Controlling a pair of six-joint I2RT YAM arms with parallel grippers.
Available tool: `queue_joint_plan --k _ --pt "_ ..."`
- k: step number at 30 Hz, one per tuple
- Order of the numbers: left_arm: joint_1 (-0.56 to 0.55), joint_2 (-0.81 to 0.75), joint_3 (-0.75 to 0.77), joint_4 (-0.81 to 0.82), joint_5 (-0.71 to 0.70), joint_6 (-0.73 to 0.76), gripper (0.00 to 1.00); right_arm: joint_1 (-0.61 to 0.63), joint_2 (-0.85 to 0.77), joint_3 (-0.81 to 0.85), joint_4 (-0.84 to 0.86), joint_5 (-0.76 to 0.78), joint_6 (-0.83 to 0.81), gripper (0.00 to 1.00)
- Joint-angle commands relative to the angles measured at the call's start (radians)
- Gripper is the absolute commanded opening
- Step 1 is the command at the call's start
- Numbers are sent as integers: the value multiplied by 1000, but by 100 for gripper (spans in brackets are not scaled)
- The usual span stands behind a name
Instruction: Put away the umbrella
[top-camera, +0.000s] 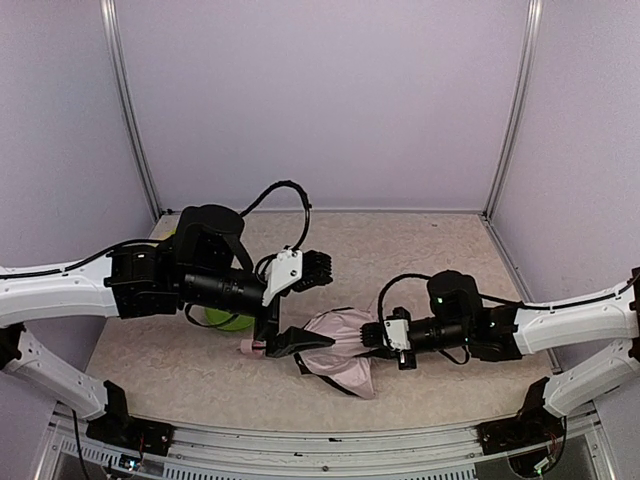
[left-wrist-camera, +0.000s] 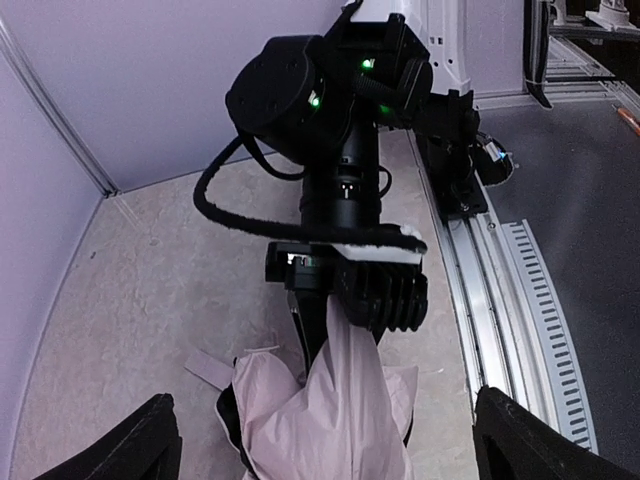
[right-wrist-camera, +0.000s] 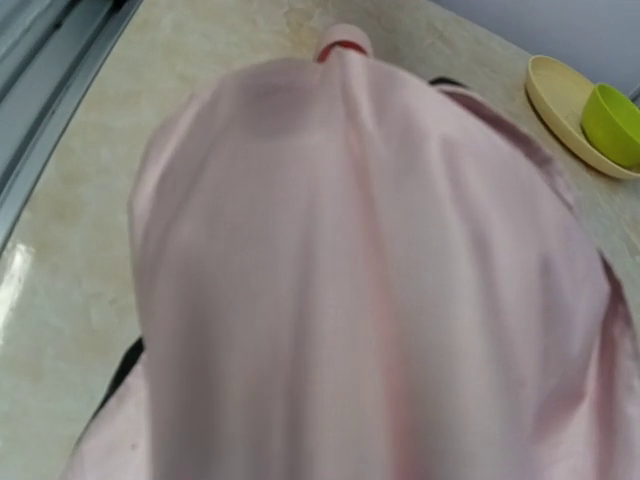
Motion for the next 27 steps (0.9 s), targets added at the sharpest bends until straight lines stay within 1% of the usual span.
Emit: queue_joint_plan --k 1,3,6,8,11,13,17,19,21,24,26,27 --pt "-24 34 49 -58 -76 70 99 5 -10 70 12 -4 -36 0" --pt "-23 108 60 -91 -120 93 99 6 -13 85 15 -8 -23 0" --pt "-19 170 36 -75 -107 103 99 5 -28 101 21 -21 -10 0" --pt "-16 181 -10 -22 -101 113 99 6 -43 100 29 -29 -16 0" --pt "1 204 -58 51 -161 98 99 7 -60 106 27 -57 -34 0" --pt "17 222 -70 68 -212 84 99 7 -67 115 29 -66 -37 0" --pt "21 253 -96 68 -210 97 97 7 -75 118 46 -68 -36 0" --pt "21 260 -118 95 -209 99 96 5 -77 119 52 -68 -36 0" --pt "21 265 -136 122 -196 99 92 6 -80 119 65 -75 -34 0" --pt "24 274 -136 124 -174 92 81 5 -84 126 72 -85 -24 0" --pt "21 280 -135 120 -157 85 78 6 -87 134 69 -75 -21 0" --pt "21 280 -139 122 -148 83 75 6 -90 135 73 -70 -20 0"
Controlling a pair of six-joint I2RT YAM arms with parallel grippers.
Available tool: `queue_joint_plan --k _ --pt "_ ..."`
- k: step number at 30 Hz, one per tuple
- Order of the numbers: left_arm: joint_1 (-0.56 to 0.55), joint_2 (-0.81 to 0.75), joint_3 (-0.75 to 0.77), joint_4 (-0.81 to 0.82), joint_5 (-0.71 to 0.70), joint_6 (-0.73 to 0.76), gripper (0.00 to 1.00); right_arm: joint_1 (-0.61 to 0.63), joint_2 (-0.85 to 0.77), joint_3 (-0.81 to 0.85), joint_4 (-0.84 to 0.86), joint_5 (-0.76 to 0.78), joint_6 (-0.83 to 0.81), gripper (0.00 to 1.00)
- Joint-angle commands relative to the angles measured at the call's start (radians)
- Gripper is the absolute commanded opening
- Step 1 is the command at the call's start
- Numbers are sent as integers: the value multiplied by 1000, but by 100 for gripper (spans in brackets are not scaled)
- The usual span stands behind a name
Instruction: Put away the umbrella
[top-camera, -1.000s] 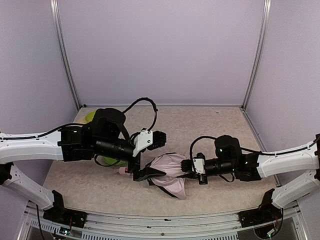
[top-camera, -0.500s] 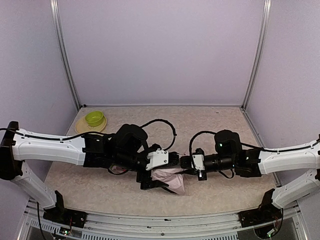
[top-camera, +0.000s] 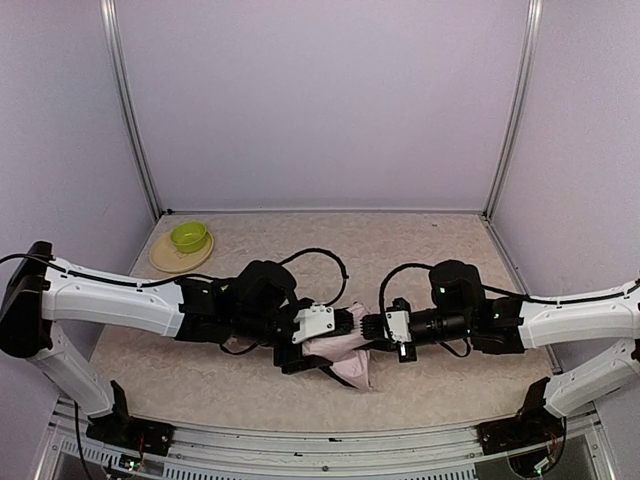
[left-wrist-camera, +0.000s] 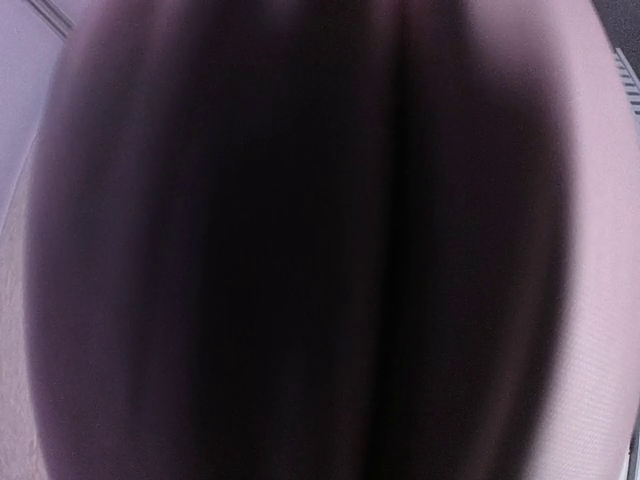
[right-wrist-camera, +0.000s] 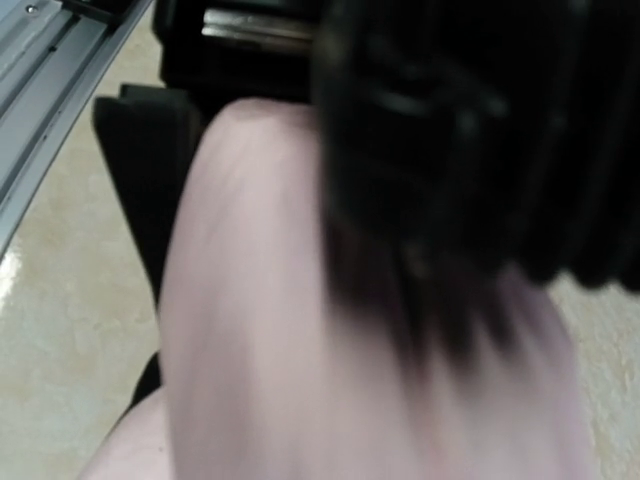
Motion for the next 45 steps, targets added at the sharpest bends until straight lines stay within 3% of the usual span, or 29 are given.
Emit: queue_joint_plan --k 1,3,8,11,12,13,15,16,18,19,24,30,34,37,45 --pt "4 28 -24 28 31 -11 68 6 -65 70 155 -59 14 0" --pt "4 31 -31 45 26 -22 48 7 -65 72 168 -66 15 0" --pt "6 40 -24 46 41 -47 14 5 -51 82 157 -67 18 0" --pt "8 24 -27 51 35 -64 0 -5 -46 82 128 -68 28 0" --pt "10 16 -27 57 22 -77 0 -9 -42 82 118 -59 39 0" --pt "13 7 -29 59 15 -84 0 -17 -40 84 108 -41 58 10" --pt "25 -22 -36 73 10 -102 0 -41 -40 85 78 -40 90 50" --pt "32 -45 -43 82 17 -112 0 -61 -44 85 61 -57 105 64" --pt "46 -103 -59 100 48 -124 0 -111 -60 76 47 -93 143 88" --pt "49 -136 -65 106 68 -126 0 -139 -73 64 48 -113 164 93" --pt "52 -281 -51 49 104 -109 0 -267 -128 -31 138 -247 201 96" --pt "67 -399 13 -24 161 -102 0 -272 40 -4 233 -256 278 92" --pt "82 -430 67 -53 169 -123 0 -231 136 -34 549 -309 413 92" --pt "83 -421 115 -90 175 -126 0 -149 226 23 575 -270 405 93" --pt "82 -431 134 -92 218 -121 0 -114 444 169 671 -284 514 89"
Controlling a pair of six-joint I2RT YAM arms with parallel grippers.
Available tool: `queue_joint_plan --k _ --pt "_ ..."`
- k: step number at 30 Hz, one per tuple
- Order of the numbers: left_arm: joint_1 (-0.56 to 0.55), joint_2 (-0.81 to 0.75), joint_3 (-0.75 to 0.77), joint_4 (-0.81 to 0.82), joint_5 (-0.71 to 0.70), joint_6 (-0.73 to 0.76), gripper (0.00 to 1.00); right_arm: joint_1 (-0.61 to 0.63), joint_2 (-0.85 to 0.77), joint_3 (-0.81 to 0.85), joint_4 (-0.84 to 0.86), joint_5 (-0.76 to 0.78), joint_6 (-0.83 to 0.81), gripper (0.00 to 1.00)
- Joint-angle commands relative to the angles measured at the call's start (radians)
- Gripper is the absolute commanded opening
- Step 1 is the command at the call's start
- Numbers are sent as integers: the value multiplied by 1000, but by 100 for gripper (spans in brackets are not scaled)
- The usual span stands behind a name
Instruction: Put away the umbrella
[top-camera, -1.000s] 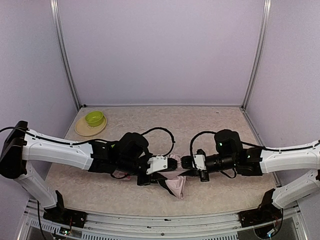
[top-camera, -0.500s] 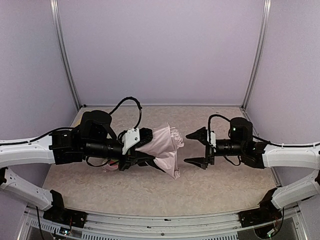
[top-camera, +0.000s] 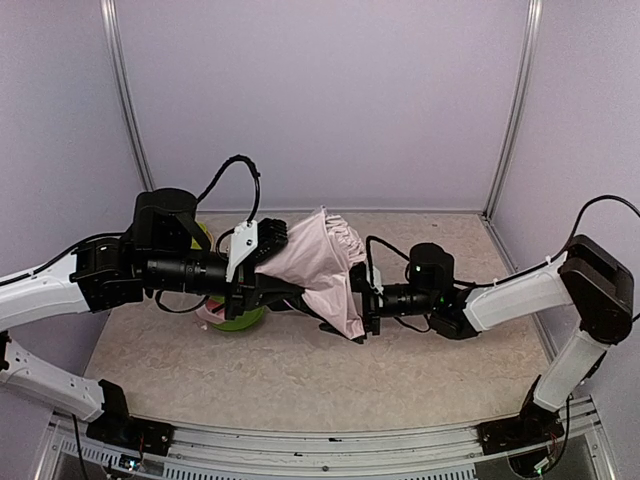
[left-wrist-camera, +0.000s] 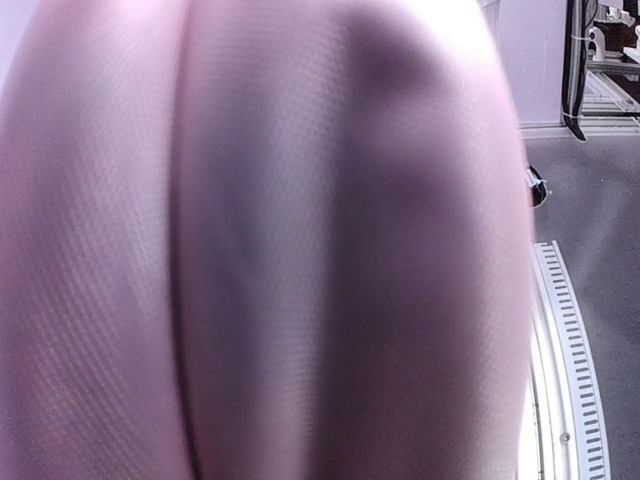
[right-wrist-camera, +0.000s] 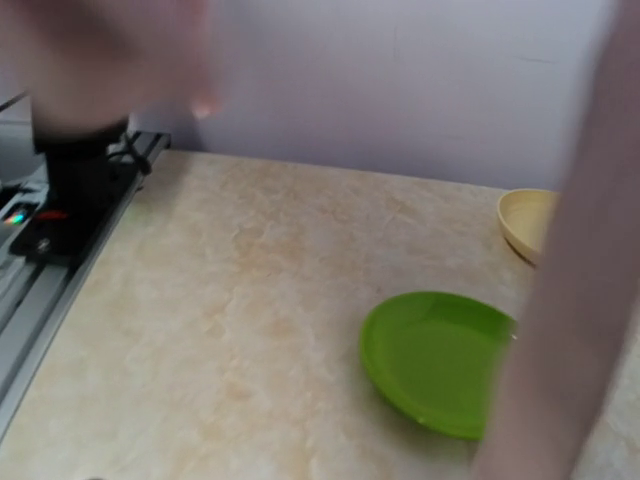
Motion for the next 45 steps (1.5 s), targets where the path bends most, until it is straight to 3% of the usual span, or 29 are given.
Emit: queue_joint_plan --k 1,6,9,13,14,18,20,25,30,35,39,45 --pt "2 -25 39 27 46 -7 0 22 79 75 104 -10 74 88" --pt "4 -37 38 30 57 -6 0 25 117 96 112 13 64 80" --pt "5 -43 38 30 67 -6 0 25 145 123 79 -24 57 54" --pt "12 -53 42 33 70 -11 0 25 168 112 119 -106 76 5" --pt "20 -57 40 31 71 -14 0 20 156 91 137 -105 83 0" --pt "55 -86 39 -1 52 -37 0 -71 86 -10 96 -82 123 0" --pt "85 -109 30 2 42 -58 0 -93 46 -48 0 -45 67 0" --pt "224 -104 4 71 -35 -178 0 -12 -60 -110 -129 -70 -9 0" --pt "292 67 41 33 -240 -210 0 116 -210 -68 -337 -133 -80 0" --pt "290 277 55 16 -354 -219 0 223 -294 90 -548 -263 -92 0" --pt "210 466 96 11 -348 -202 0 250 -302 165 -433 -345 -34 0" --pt "75 593 93 16 -223 -146 0 150 -368 88 -53 -183 171 0"
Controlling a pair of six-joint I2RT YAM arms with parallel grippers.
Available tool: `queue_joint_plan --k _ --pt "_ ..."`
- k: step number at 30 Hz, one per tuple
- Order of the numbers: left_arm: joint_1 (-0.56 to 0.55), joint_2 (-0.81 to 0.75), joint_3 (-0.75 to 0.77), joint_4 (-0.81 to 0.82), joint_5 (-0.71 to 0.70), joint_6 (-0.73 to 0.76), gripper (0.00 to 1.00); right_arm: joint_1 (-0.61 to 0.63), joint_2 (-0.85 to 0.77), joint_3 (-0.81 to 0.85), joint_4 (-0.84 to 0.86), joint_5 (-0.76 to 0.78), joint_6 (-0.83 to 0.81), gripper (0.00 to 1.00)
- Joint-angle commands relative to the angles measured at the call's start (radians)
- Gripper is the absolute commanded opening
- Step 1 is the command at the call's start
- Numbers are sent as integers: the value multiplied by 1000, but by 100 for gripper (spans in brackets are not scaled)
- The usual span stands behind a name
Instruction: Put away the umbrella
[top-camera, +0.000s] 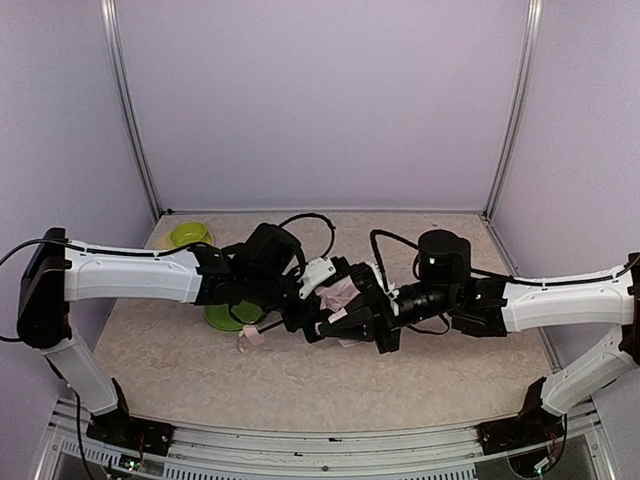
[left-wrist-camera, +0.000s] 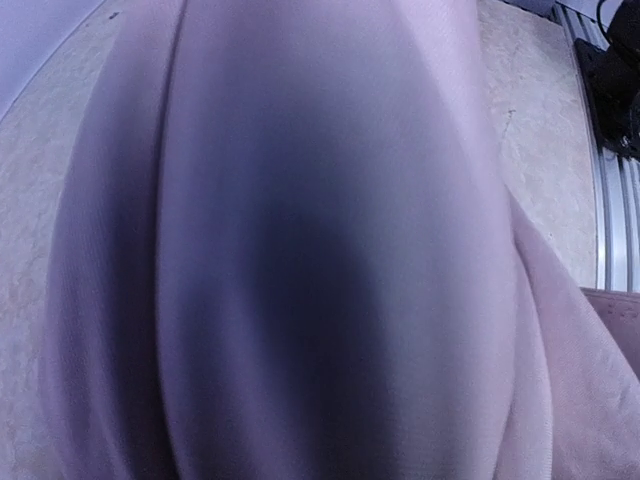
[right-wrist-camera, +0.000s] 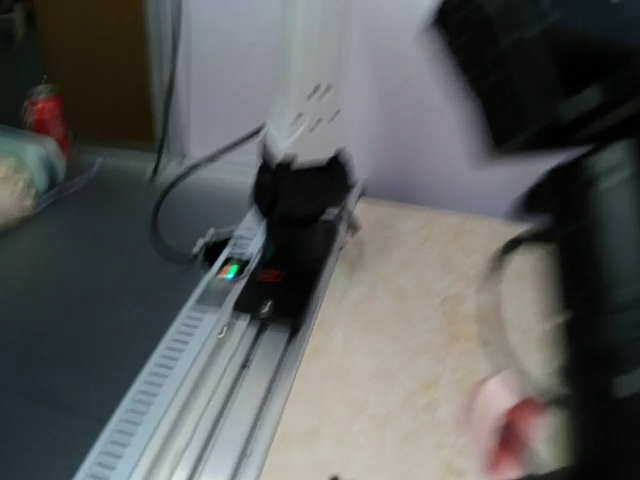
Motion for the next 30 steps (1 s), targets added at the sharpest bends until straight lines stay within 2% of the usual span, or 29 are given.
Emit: queue_joint_plan --k 1,3,8,14,20,23,30 --pt "-29 104 -3 3 -72 35 0 -51 -122 -40 432 -19 181 0" --pt "-64 162 -1 -17 -22 65 0 -94 -137 -76 499 75 222 0" --pt "-124 286 -7 -61 107 119 0 -162 -158 -166 501 376 336 0" --pt "-157 342 -25 -33 156 166 0 -205 -154 -285 562 546 488 0" --pt "-157 393 -15 -56 166 180 0 -228 -186 -324 485 614 545 0" --pt "-168 411 -9 -67 156 192 0 -263 -182 -338 520 593 657 0" --pt "-250 402 -2 -69 88 300 0 -304 -84 -217 375 571 677 0"
